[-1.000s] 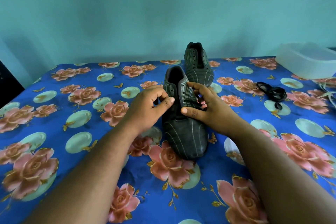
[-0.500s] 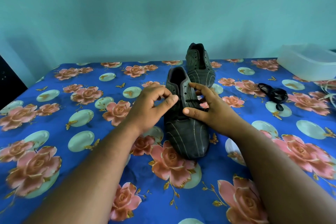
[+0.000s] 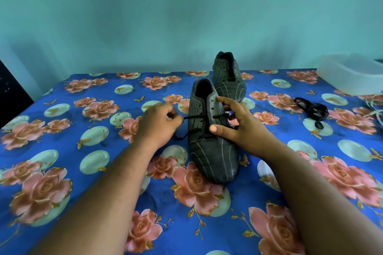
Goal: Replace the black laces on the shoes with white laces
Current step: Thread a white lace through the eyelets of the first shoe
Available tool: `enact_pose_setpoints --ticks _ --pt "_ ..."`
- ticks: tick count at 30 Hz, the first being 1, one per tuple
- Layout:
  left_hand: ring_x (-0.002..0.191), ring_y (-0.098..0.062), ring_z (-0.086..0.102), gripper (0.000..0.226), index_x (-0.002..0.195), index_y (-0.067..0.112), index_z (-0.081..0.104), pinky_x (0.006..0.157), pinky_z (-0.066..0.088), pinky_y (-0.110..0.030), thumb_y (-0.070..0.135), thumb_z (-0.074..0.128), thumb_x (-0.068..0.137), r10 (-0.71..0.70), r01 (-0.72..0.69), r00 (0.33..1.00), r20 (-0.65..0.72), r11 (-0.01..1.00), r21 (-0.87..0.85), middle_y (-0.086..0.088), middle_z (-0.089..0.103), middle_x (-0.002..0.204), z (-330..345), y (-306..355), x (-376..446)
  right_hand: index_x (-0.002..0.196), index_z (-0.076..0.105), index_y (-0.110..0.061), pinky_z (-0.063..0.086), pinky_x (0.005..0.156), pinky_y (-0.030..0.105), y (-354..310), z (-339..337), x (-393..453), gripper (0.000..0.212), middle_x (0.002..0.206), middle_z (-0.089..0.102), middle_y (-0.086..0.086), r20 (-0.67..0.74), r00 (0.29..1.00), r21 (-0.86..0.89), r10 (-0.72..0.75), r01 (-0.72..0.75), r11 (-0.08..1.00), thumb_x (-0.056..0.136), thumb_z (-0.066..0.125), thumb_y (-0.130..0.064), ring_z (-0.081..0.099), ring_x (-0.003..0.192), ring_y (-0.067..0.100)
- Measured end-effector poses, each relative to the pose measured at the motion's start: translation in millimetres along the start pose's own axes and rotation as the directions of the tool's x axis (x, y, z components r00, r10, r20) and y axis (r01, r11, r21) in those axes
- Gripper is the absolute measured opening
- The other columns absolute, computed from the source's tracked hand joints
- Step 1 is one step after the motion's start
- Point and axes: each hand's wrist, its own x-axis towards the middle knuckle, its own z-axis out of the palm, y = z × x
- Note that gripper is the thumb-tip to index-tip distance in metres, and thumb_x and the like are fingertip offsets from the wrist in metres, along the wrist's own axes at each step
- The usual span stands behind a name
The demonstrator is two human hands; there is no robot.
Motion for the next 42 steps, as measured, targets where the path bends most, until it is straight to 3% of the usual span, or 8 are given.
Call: enact_pose_setpoints --ticks 3,9,16,22,26,31,35,42 --pt "0.098 -0.017 0.056 0.025 0.094 0.027 0.066 0.083 0.048 -0.038 0.049 0.061 0.083 0.042 -0.042 0.999 0.000 0.995 -0.086 0.009 0.059 0.101 -0.1 8.9 -4.0 0.148 0.040 -0.047 0.050 0.107 0.043 0.7 -0.3 0.8 0.095 0.140 0.048 -0.008 0.006 1.000 0.000 0.005 -0.005 1.000 0.064 0.066 -0.084 0.047 0.128 0.009" --pt "0.106 -0.024 0.058 0.030 0.086 0.028 0.061 0.101 0.044 -0.051 0.057 0.056 0.096 0.357 -0.327 0.932 0.070 0.905 -0.271 0.003 0.058 0.093 9.8 16.9 -5.5 0.148 0.040 -0.045 0.049 0.107 0.044 -1.1 -1.4 0.6 0.095 0.140 0.049 -0.007 0.010 1.000 -0.011 0.000 0.000 1.000 0.065 0.066 -0.082 0.048 0.129 0.010" --pt "0.106 -0.023 0.059 0.028 0.078 0.025 0.062 0.102 0.046 -0.050 0.051 0.064 0.089 0.348 -0.329 0.937 0.039 0.912 -0.247 0.004 0.057 0.092 11.6 11.5 0.1 0.145 0.041 -0.050 0.051 0.105 0.043 -1.3 0.0 1.7 0.095 0.135 0.048 -0.010 0.001 1.000 0.007 0.016 -0.016 1.000 0.060 0.067 -0.084 0.052 0.122 0.010" --pt "0.092 -0.025 0.058 0.027 0.058 0.031 0.052 0.072 0.042 -0.036 0.040 0.071 0.075 0.070 -0.068 0.996 0.052 0.997 -0.033 0.008 0.057 0.086 -0.1 2.4 0.9 0.143 0.039 -0.055 0.052 0.102 0.043 2.4 -0.1 2.6 0.101 0.137 0.049 -0.009 0.004 1.000 0.002 0.030 -0.030 1.000 0.054 0.063 -0.095 0.056 0.116 0.014" --pt "0.095 -0.025 0.056 0.024 0.068 0.025 0.060 0.074 0.039 -0.037 0.039 0.069 0.085 -0.011 0.000 0.997 0.071 0.988 0.153 0.008 0.054 0.087 2.0 1.9 -0.4 0.145 0.039 -0.051 0.051 0.104 0.041 -0.2 -1.1 -0.1 0.095 0.137 0.048 -0.007 0.006 1.000 -0.006 0.028 -0.028 1.000 0.061 0.065 -0.085 0.054 0.117 0.012" --pt "0.097 -0.006 0.057 0.023 0.085 0.031 0.061 0.086 0.045 -0.031 0.052 0.055 0.091 0.222 -0.206 0.975 0.033 0.944 -0.256 0.015 0.060 0.095 -0.7 14.9 -5.4 0.146 0.040 -0.048 0.051 0.103 0.036 -1.1 -1.4 0.2 0.094 0.136 0.048 -0.008 0.006 1.000 -0.011 0.013 -0.013 1.000 0.062 0.066 -0.080 0.052 0.119 0.011" --pt "0.116 -0.021 0.056 0.045 0.087 0.018 0.065 0.107 0.041 -0.037 0.062 0.054 0.094 0.360 -0.333 0.926 0.111 0.921 -0.204 0.000 0.059 0.098 8.0 16.1 -5.9 0.147 0.040 -0.046 0.051 0.100 0.033 0.3 -1.5 2.0 0.097 0.135 0.048 -0.007 0.011 1.000 0.001 -0.004 0.004 1.000 0.061 0.065 -0.084 0.051 0.116 0.008" --pt "0.105 -0.021 0.057 0.027 0.071 0.018 0.058 0.097 0.043 -0.032 0.031 0.069 0.092 0.310 -0.278 0.946 0.095 0.927 -0.251 0.008 0.053 0.087 7.0 13.8 -3.4 0.144 0.041 -0.051 0.053 0.102 0.038 2.9 0.4 2.8 0.098 0.136 0.048 -0.007 0.010 1.000 0.040 0.003 -0.003 0.999 0.059 0.067 -0.090 0.056 0.118 0.012"
